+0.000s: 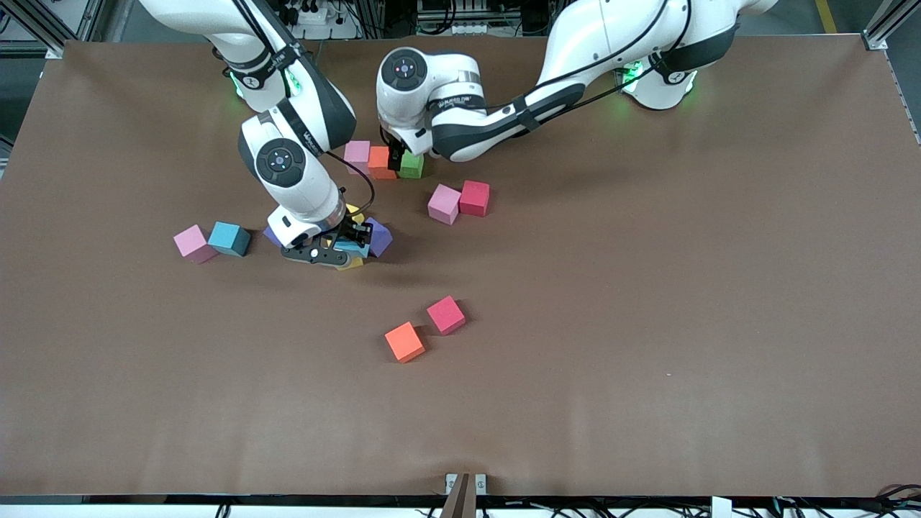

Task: Form number 2 with 11 blocks

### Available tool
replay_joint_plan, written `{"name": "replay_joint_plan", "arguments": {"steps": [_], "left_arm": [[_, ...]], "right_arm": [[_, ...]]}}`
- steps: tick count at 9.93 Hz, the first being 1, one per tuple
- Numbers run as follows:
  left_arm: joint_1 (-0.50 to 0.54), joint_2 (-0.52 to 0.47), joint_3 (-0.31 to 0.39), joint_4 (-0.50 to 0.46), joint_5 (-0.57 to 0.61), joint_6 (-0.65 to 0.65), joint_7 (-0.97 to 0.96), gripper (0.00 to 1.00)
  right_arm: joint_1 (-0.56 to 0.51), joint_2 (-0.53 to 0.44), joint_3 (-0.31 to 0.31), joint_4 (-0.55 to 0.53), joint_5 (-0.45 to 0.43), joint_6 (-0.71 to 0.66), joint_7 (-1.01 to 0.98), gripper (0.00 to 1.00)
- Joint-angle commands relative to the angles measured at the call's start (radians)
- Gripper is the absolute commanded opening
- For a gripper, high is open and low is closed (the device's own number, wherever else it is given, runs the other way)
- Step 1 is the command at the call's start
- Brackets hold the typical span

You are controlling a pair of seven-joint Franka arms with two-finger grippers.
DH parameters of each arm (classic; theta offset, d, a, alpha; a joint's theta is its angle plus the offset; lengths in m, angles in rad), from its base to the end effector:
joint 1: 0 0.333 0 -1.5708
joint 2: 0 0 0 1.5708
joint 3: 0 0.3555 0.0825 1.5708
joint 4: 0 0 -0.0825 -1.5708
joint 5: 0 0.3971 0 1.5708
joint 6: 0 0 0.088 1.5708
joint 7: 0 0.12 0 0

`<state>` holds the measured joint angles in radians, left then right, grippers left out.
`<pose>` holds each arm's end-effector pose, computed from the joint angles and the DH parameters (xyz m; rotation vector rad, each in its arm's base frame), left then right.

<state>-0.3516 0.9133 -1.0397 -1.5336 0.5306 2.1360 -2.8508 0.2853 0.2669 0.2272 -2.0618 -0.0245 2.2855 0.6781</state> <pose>0.3200 -0.6688 0.3184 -2.3211 -2.0380 0.4955 0.5264 0.2907 0.3213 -3.1169 0.2435 0.0829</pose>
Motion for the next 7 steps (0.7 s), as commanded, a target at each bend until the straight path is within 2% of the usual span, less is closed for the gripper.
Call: {"name": "replay_joint_plan", "arguments": {"steps": [1,3,5,7], "left_arm": [[0.124,-0.027,-0.142,-0.071,0.121,-0.041,-0.349,0.94],[0.235,-0.031,-0.232,-0.127,0.140,-0.044,-0.346,0.94],[0.322,-0.051,-0.278,-0.174,0.141,-0.053,-0.305,0.94],[0.382,-0.053,-0.287,-0.198,0.143,-0.054,-0.234,0.94]], "right_arm": [[-0.005,-0.014,0.007,-0.009,-0.011,-0.008,-0.003,0.00],[0.001,-0.012,0.012,-0.011,-0.009,-0.008,-0.003,0.00],[0.026,-0.008,0.038,-0.014,-0.003,-0.008,0.011,0.00],[0.028,-0.009,0.095,-0.067,0.001,0.011,0.020,0.00]]}}
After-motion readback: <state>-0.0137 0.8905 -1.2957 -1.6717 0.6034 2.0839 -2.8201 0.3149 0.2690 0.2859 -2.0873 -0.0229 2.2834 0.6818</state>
